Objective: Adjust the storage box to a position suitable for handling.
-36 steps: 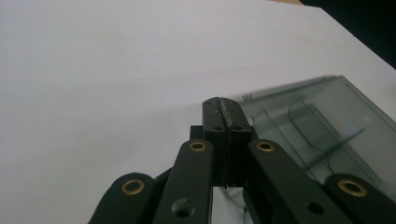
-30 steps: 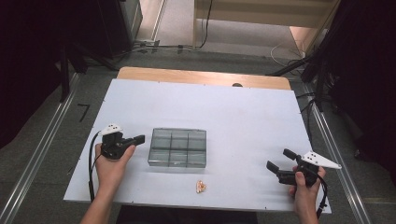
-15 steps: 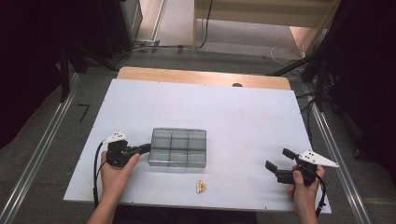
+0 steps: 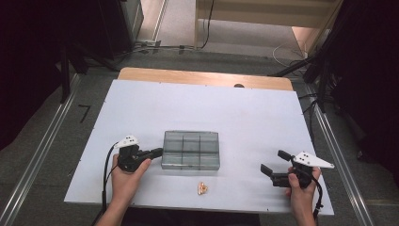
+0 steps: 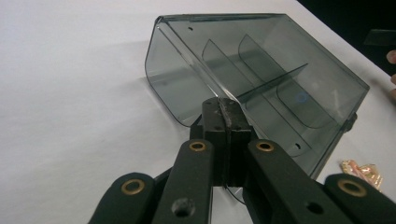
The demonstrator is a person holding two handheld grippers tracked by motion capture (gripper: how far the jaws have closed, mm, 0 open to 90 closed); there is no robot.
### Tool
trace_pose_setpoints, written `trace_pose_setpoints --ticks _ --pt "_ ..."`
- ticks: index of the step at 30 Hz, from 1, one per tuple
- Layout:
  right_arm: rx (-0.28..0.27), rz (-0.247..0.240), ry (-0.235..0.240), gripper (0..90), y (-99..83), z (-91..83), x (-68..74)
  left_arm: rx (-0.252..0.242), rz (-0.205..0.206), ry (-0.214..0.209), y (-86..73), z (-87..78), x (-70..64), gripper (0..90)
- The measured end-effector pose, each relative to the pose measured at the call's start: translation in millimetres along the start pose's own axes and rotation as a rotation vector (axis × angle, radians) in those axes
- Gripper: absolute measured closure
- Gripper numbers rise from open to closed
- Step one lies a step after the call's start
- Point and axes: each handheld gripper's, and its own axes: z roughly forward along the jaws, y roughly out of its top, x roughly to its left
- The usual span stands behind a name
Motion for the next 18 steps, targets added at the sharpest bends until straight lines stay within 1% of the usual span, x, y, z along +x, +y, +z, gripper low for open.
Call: trace_pose_setpoints --ticks 5,8,11,12,14,16,18 --pt "0.014 -0.014 0.038 0.0 2.5 7.5 12.1 -0.003 0.000 -0.016 0.8 7.5 -4.1 90.0" --pt "0.028 -0.017 0.073 0.0 2.8 14.8 20.7 -0.001 0.006 -0.020 1.8 11.3 -6.8 90.0" --pt "0.054 -0.025 0.101 0.0 3.0 23.6 30.3 -0.004 0.013 -0.022 2.2 14.9 -9.8 90.0" --pt "0.067 -0.025 0.108 0.5 3.1 26.0 32.5 -0.003 0.019 -0.020 2.3 15.8 -10.8 90.0" --pt "0.090 -0.020 0.106 2.3 3.0 30.8 36.3 -0.002 0.023 -0.022 2.7 17.6 -12.3 90.0" --pt "0.100 -0.010 0.117 3.5 2.7 34.1 38.8 -0.004 0.026 -0.026 3.1 19.6 -13.9 90.0" --pt "0.108 -0.011 0.127 4.1 2.8 36.1 40.3 -0.006 0.032 -0.028 3.9 21.4 -15.5 90.0"
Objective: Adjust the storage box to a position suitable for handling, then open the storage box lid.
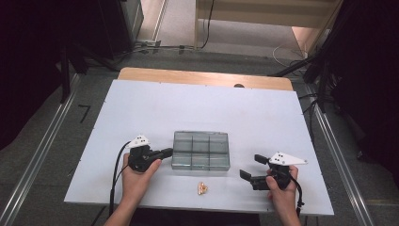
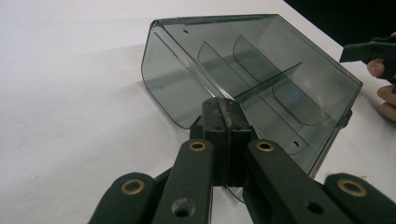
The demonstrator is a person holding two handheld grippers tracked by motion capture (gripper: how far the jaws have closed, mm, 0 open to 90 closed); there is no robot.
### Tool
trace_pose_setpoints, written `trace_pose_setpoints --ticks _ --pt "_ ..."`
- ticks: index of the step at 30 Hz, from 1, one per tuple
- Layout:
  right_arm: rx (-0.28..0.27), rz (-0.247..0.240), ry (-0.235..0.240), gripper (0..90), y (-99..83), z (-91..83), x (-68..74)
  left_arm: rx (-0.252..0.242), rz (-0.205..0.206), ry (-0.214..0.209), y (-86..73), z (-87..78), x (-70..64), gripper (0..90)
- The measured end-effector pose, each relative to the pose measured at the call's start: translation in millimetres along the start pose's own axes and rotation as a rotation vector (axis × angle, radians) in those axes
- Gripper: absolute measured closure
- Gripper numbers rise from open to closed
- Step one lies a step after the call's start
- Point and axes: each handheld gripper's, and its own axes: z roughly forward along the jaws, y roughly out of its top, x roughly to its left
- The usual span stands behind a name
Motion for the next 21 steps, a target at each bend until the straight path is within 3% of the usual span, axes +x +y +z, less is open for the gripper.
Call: trace_pose_setpoints --ticks 3,6,12,16,21 --pt "0.018 -0.010 -0.005 6.7 0.5 2.3 1.2 0.000 0.004 -0.005 0.8 3.4 -2.2 90.0" --pt "0.019 -0.001 -0.008 16.5 0.6 2.4 1.2 0.000 0.005 -0.013 1.2 6.4 -3.3 90.0" --pt "0.061 0.005 0.013 50.3 -0.4 7.0 0.4 0.005 0.011 -0.018 2.8 10.4 -5.9 90.0" --pt "0.095 -0.022 0.012 67.7 0.4 11.8 3.9 0.008 0.022 -0.021 3.4 12.4 -7.5 90.0" --pt "0.124 -0.054 0.027 83.1 0.0 14.4 6.6 0.017 0.054 -0.020 2.2 9.9 -11.4 90.0"
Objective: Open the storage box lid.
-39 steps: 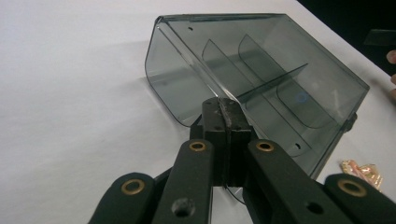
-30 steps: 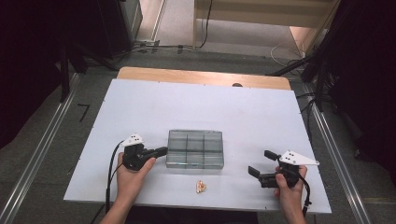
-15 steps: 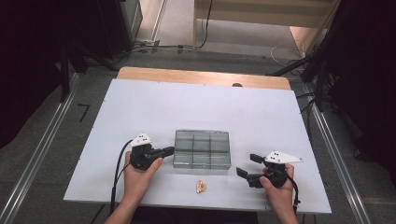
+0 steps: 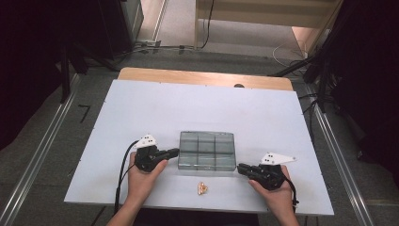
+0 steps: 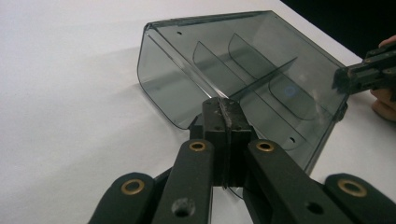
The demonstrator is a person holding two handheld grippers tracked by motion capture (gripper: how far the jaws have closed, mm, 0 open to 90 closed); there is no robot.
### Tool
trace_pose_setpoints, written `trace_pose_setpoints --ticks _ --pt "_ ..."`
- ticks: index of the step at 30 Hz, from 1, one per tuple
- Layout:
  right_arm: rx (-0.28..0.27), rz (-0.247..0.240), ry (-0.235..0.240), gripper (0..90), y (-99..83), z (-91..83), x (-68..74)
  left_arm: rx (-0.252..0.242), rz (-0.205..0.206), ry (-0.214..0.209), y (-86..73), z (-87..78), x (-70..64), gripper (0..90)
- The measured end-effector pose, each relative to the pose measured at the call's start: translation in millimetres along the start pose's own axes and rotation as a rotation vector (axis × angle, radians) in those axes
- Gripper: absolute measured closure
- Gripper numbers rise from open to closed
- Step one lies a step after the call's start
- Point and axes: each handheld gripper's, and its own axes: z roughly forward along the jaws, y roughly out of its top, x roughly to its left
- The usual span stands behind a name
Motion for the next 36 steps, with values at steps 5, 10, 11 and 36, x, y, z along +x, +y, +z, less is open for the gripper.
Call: trace_pose_setpoints --ticks 5,10,11,36 --pt "0.007 -0.025 0.033 87.5 -0.6 0.3 2.9 0.000 0.010 -0.018 -3.5 -4.6 -3.8 90.0" --pt "-0.019 -0.035 0.044 87.7 -0.8 -1.8 3.2 0.001 0.010 -0.035 -5.6 -7.6 -5.5 90.0" --pt "-0.024 -0.045 0.042 87.7 -0.7 -2.4 3.4 0.001 0.007 -0.038 -5.8 -7.6 -5.3 90.0" --pt "-0.058 -0.129 0.155 88.3 4.7 5.3 12.9 0.088 0.073 -0.100 -9.4 7.9 -18.7 90.0"
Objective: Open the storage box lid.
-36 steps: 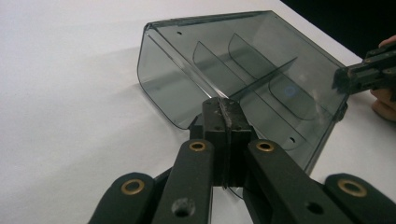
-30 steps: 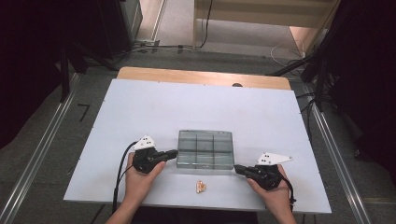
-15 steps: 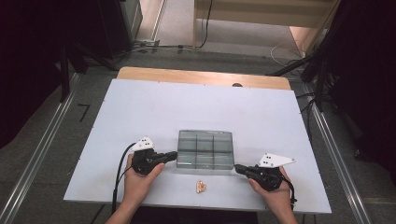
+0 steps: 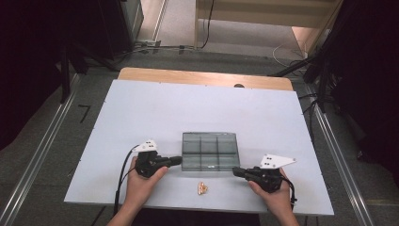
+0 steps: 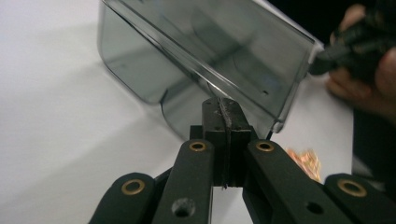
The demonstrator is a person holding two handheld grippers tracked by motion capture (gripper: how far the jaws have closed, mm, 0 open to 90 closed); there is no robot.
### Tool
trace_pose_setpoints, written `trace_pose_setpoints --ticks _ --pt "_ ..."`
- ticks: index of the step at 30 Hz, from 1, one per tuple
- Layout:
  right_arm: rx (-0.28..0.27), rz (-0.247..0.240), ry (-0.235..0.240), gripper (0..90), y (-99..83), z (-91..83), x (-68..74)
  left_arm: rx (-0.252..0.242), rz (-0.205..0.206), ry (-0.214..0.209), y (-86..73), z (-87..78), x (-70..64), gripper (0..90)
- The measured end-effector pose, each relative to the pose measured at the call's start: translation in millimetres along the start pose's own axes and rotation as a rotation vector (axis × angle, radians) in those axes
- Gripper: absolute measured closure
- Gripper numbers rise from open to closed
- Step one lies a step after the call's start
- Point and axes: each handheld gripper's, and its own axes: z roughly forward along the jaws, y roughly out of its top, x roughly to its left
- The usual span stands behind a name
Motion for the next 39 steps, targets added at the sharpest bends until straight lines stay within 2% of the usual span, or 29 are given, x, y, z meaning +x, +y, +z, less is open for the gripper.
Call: trace_pose_setpoints --ticks 1,2,5,7,10,13,15,16,18,20,21,28,30,34,39 --pt "0.016 -0.021 -0.006 88.3 1.9 5.6 4.5 0.000 0.015 0.009 0.5 1.9 -3.9 90.0" --pt "0.019 -0.032 0.002 88.3 3.6 9.6 7.7 -0.008 0.002 -0.012 0.7 2.7 -3.8 90.0" --pt "-0.001 -0.035 -0.001 88.3 6.5 9.5 10.8 -0.029 -0.020 -0.028 0.3 -0.4 -0.3 90.0" --pt "-0.018 -0.030 -0.019 88.3 6.4 -0.1 7.8 -0.040 -0.022 -0.027 -0.3 -2.3 0.1 90.0" --pt "-0.064 0.007 -0.047 88.3 1.6 -23.6 -3.4 -0.050 -0.009 -0.029 -0.6 -2.9 -2.0 90.0" --pt "-0.089 0.044 -0.106 88.3 -7.9 -42.6 -15.9 -0.064 -0.008 -0.046 -0.3 -2.7 -2.4 90.0" --pt "-0.093 0.074 -0.140 88.2 -12.3 -47.9 -22.1 -0.059 -0.007 -0.046 0.1 -2.0 -2.2 90.0" --pt "-0.082 0.106 -0.159 88.3 -14.3 -47.9 -25.5 -0.056 -0.007 -0.047 0.1 -1.3 -2.3 90.0" --pt "-0.038 0.133 -0.171 88.3 -16.3 -41.3 -28.8 -0.056 -0.008 -0.046 0.2 -0.4 -2.7 90.0" --pt "0.015 0.133 -0.179 88.2 -16.9 -32.6 -28.4 -0.055 -0.009 -0.045 0.2 -0.2 -3.0 90.0" --pt "0.033 0.119 -0.179 88.3 -15.9 -29.8 -27.3 -0.055 -0.009 -0.046 0.1 -0.2 -3.0 89.9" --pt "0.028 0.106 -0.150 88.3 -14.3 -27.0 -24.1 -0.056 -0.017 -0.041 -0.1 -3.5 0.9 90.0" --pt "0.017 0.090 -0.129 88.3 -13.3 -24.7 -21.2 -0.057 -0.024 -0.035 -0.5 -7.2 5.0 90.0" --pt "0.028 0.052 -0.104 88.3 -10.2 -17.2 -13.2 -0.064 -0.051 -0.038 -2.7 -14.7 13.4 90.0" --pt "0.026 0.024 -0.095 88.3 -8.2 -12.8 -8.3 -0.078 -0.048 -0.047 -5.0 -20.1 15.5 90.0"
